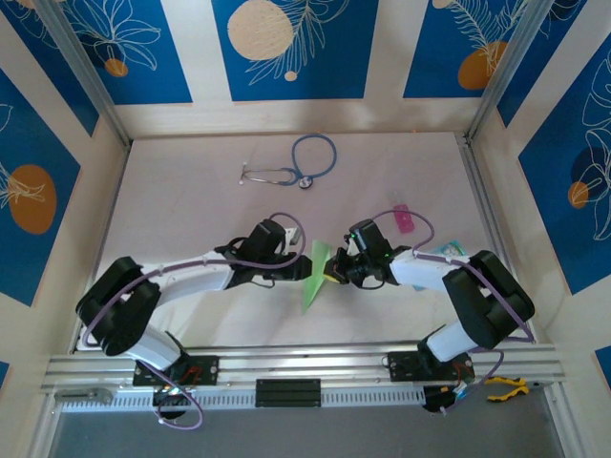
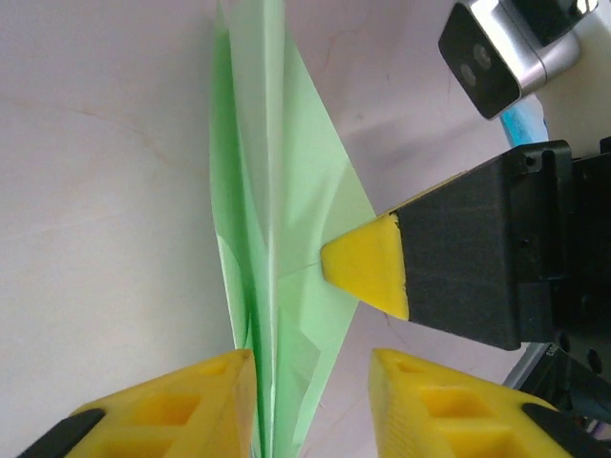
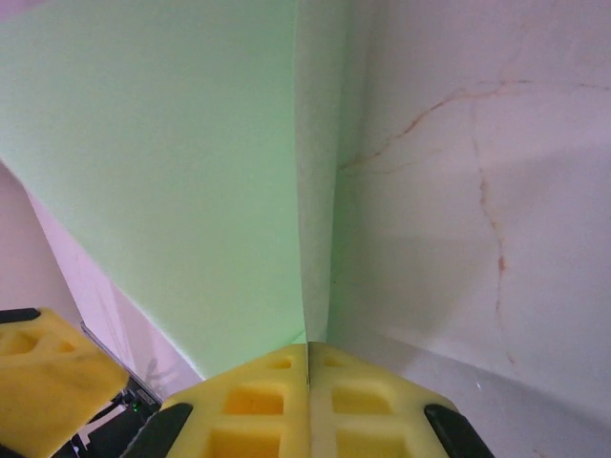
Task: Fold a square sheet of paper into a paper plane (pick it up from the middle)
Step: Move a paper plane to the center of the table.
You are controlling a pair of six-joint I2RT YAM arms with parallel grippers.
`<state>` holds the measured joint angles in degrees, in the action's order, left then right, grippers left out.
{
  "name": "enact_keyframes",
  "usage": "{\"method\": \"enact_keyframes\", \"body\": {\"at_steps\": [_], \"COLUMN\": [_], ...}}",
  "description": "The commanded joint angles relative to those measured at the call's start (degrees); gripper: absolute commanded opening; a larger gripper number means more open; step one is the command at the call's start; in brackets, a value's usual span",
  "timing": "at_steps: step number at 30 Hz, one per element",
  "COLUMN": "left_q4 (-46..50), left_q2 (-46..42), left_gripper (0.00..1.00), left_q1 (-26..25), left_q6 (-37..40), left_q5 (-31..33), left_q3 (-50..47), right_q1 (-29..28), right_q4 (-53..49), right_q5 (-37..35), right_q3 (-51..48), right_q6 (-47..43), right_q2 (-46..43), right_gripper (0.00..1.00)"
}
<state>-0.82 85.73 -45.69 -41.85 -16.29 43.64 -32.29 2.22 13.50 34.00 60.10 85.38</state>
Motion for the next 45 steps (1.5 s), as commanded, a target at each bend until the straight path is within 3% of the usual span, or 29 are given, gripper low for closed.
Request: {"method": "enact_keyframes", "body": {"at_steps": [1, 7, 32, 39, 45], "left_q4": [2.5, -0.4, 3.3, 1.6, 2.5], "left_q2": [-1.1, -0.7, 2.8, 4.2, 3.3], "left_gripper": [0.37, 0.37, 0.39, 0.32, 0.25], "left_q1": [-0.6, -1.0, -1.5, -1.8, -2.1], "left_q6": [0.9, 0.5, 0.3, 0.6, 0.3], "left_q5": [2.2, -0.8, 0.0, -3.4, -1.7], "left_q3": [-1.4, -2.4, -0.1, 0.5, 0.7], "right_q1": [-0.4, -0.7, -1.2, -1.6, -1.7], "right_q4": [-0.1, -1.5, -1.0, -1.2, -1.6], "right_q5": [0.6, 0.5, 0.7, 0.6, 0.4], "right_q3": [0.9, 2.2, 2.8, 3.4, 3.8], "right_q6": [1.5, 1.3, 1.6, 1.9, 1.9], "right_q2": [-0.9, -0.1, 1.8, 2.3, 2.4], "right_gripper": [0.04, 0.03, 0.03, 0.03, 0.03]}}
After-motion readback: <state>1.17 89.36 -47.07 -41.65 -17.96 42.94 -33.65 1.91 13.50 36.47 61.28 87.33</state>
